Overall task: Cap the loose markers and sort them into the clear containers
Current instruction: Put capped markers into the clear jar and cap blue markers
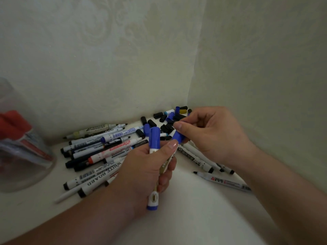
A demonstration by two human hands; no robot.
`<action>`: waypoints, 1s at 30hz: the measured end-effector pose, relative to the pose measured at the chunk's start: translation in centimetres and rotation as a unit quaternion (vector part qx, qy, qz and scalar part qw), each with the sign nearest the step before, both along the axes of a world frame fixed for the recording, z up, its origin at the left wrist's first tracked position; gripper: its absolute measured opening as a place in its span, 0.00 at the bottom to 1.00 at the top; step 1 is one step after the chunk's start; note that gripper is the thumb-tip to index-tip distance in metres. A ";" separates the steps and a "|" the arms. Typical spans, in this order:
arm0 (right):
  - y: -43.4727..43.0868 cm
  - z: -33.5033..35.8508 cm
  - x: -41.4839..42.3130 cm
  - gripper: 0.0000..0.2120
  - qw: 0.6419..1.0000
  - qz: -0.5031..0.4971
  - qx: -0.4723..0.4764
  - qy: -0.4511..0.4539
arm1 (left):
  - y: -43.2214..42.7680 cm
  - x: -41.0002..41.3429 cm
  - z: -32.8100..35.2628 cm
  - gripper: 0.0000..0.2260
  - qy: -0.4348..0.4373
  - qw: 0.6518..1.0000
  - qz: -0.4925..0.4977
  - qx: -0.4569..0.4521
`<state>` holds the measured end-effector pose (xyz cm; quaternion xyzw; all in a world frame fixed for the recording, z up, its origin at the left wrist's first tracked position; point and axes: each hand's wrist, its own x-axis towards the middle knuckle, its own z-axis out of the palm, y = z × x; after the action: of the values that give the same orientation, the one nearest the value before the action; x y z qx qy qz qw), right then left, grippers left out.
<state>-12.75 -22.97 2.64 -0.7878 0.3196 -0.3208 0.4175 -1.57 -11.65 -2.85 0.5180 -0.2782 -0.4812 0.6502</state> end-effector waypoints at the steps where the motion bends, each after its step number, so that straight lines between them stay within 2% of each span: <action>1: 0.1 0.1 -0.1 0.08 1.000 -0.005 -0.001 0.011 | 0.0 0.0 0.0 0.09 -0.006 1.000 -0.002 0.002; 3: 0.2 0.2 -0.2 0.09 1.000 -0.013 0.001 0.024 | 0.0 0.0 0.0 0.09 -0.016 1.000 -0.013 0.007; 6: 0.1 0.0 -0.3 0.10 0.999 -0.007 0.033 0.013 | 0.0 0.1 0.3 0.19 -0.019 0.998 -0.049 0.039; 9: 0.6 -0.2 -0.3 0.08 0.996 0.047 0.071 -0.020 | -0.2 0.0 0.6 0.25 0.043 0.994 -0.090 0.037; 12: 1.0 -0.7 -0.2 0.09 0.996 0.082 0.046 0.003 | -0.3 0.1 0.4 0.30 0.074 0.989 -0.121 0.042; 16: 0.7 -1.1 0.0 0.10 0.984 0.108 0.136 0.035 | -1.7 1.0 -0.4 0.43 0.057 0.988 -0.140 0.039; 19: 0.7 -1.4 0.3 0.09 0.974 0.135 0.179 0.030 | -2.2 1.5 -0.9 0.39 0.023 0.994 -0.109 0.012; 22: 0.5 -1.7 0.3 0.08 0.977 0.136 0.166 0.009 | -2.0 2.1 -0.5 0.48 -0.002 0.986 -0.164 0.042; 24: 0.4 -1.6 0.2 0.08 0.978 0.142 0.152 0.007 | -1.4 2.2 -0.2 0.49 -0.024 0.983 -0.173 0.049; 30: 1.0 -1.0 0.5 0.04 0.948 0.183 0.233 -0.113 | 1.0 1.1 2.8 0.38 -0.099 0.991 -0.074 0.049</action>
<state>-12.26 -21.95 1.67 -0.6720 0.1865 -0.2424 0.6744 -0.48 -10.69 -0.07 0.5720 -0.3548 -0.4878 0.5559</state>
